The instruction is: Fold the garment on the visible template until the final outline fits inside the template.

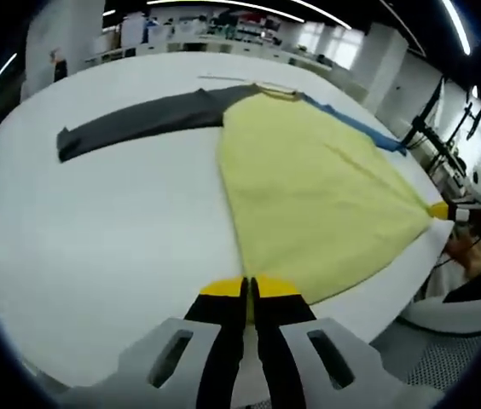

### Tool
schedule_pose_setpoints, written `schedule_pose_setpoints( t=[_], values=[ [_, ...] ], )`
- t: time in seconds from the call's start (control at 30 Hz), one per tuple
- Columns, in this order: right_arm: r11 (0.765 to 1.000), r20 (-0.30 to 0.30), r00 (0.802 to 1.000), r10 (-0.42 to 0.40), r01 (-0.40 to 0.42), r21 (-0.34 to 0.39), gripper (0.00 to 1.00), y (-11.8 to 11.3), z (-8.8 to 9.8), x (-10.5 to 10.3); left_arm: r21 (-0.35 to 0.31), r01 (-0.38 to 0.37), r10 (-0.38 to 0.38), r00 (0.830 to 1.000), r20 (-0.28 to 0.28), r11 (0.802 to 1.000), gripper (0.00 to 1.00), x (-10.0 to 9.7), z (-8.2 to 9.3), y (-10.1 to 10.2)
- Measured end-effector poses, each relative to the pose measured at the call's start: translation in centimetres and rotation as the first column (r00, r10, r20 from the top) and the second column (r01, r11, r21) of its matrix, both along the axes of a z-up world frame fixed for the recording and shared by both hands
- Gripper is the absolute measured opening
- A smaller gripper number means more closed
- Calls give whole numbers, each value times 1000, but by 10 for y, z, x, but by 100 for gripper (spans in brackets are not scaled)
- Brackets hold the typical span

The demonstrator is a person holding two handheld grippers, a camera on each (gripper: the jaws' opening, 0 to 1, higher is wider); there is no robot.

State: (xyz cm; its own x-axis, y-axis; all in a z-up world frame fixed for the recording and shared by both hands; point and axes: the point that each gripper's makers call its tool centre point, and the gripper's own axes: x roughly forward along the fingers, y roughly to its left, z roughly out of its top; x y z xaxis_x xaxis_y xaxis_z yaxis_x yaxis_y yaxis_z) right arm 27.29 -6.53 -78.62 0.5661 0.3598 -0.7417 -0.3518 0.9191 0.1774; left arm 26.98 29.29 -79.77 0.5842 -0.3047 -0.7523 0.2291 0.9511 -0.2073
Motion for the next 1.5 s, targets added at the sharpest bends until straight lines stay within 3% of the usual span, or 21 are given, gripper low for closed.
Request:
schedule_pose_setpoints(
  t=[0.37,0.47,0.7,0.83,0.87,0.93,1.07,1.23,1.3,1.5],
  values=[
    [999,-7,1000,14,-14,-29,0,-3,-4,0,75,62,-66,996,57,995,5,0,2,2],
    [1000,12,1000,11,-11,-15,4,-6,1,3,70,77,-82,994,73,995,15,2,4,0],
    [999,50,999,-14,12,45,26,-11,17,11,54,102,-108,984,140,993,42,11,14,-6],
    [998,69,997,-25,21,55,45,-17,25,18,28,136,-139,969,205,990,60,21,22,-10],
    [998,68,997,-27,23,57,47,-19,27,19,-5,135,-130,960,249,991,64,26,28,-14],
    [997,74,997,-37,32,70,51,-22,32,23,-30,134,-121,955,271,991,71,28,33,-16],
    [995,104,993,-53,44,91,59,-30,45,32,10,162,-157,936,316,987,79,32,41,-17],
    [991,120,989,-81,68,114,69,-44,54,46,-37,170,-142,905,400,985,90,40,56,-22],
    [989,120,988,-96,81,120,73,-51,56,51,-27,159,-132,895,426,987,93,42,63,-23],
    [984,135,982,-134,116,132,77,-68,62,67,-32,163,-131,882,452,986,99,46,66,-22]
  ],
)
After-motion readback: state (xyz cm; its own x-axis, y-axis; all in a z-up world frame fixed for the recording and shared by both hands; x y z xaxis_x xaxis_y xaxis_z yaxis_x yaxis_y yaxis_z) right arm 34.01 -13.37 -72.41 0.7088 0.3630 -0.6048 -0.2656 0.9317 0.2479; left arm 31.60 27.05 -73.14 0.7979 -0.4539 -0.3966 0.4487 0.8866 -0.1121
